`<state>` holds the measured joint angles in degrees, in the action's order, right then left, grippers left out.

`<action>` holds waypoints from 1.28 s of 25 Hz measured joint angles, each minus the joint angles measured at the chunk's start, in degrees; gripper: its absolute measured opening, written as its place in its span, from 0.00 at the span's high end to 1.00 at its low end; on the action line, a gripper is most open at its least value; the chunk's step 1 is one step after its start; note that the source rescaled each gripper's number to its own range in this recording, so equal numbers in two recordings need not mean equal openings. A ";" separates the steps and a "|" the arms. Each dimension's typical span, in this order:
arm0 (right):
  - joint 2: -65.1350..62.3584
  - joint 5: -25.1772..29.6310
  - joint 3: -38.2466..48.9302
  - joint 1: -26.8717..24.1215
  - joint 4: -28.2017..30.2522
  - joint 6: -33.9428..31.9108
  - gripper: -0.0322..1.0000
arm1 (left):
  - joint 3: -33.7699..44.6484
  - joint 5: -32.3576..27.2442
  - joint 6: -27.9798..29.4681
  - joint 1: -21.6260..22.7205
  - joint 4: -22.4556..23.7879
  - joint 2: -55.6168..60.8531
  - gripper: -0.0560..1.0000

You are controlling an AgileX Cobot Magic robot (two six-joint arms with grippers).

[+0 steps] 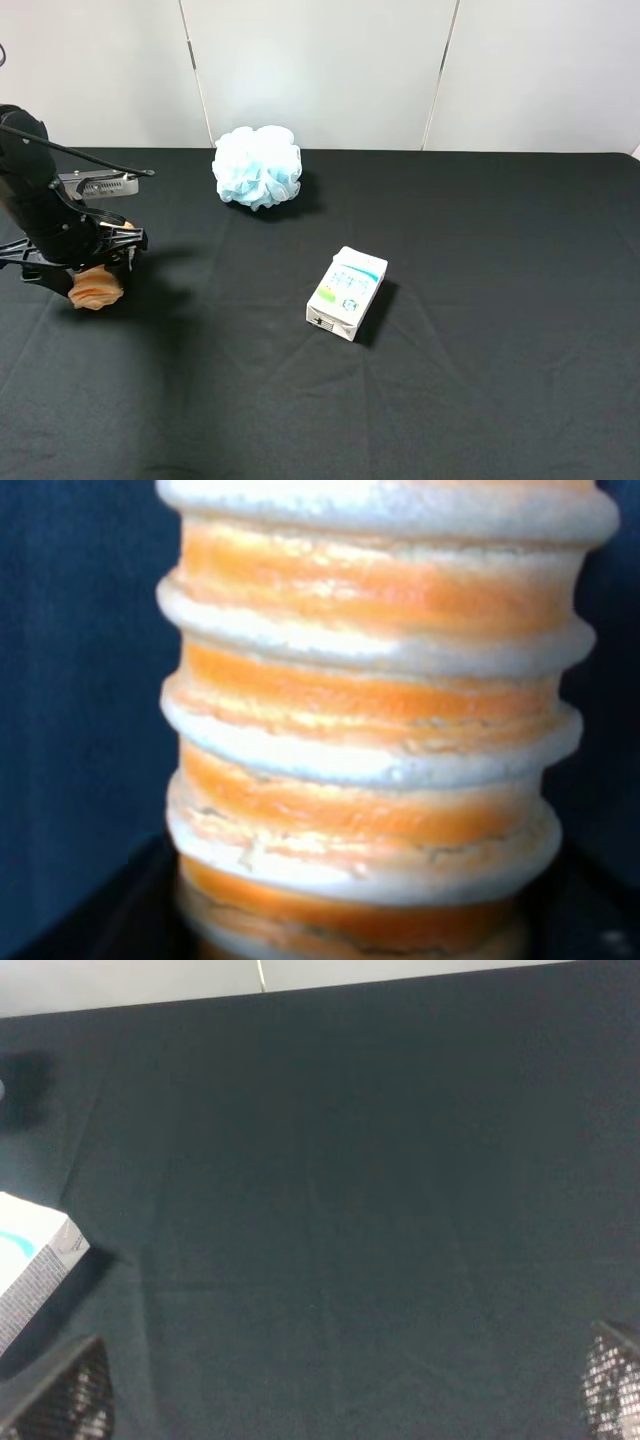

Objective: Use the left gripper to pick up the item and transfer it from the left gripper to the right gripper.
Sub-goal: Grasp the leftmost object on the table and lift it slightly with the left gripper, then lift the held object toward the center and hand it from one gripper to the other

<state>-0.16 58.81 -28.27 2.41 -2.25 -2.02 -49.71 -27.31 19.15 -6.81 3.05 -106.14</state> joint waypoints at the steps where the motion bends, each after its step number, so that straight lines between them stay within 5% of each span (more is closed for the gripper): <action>1: 0.00 0.00 0.00 0.00 0.00 0.00 0.00 | 0.00 -0.07 -0.05 0.00 0.00 0.00 0.52; 5: 0.00 0.00 0.00 0.00 0.00 0.00 0.00 | 0.00 -0.07 -0.05 0.00 0.00 0.00 0.69; 12: 0.00 0.00 0.00 0.00 0.00 0.00 0.00 | 0.00 -0.07 -0.05 0.00 0.00 0.00 0.80; 21: 0.00 0.00 0.00 0.00 0.00 0.00 0.00 | 0.00 -0.82 -0.05 0.00 0.17 0.29 0.86; 32: 0.00 0.00 0.00 0.00 0.00 0.00 0.00 | -0.96 -10.98 -4.89 0.00 1.85 11.75 0.89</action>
<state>-0.16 58.81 -28.27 2.41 -2.25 -2.02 -50.67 -38.29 14.26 -6.81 4.89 -94.39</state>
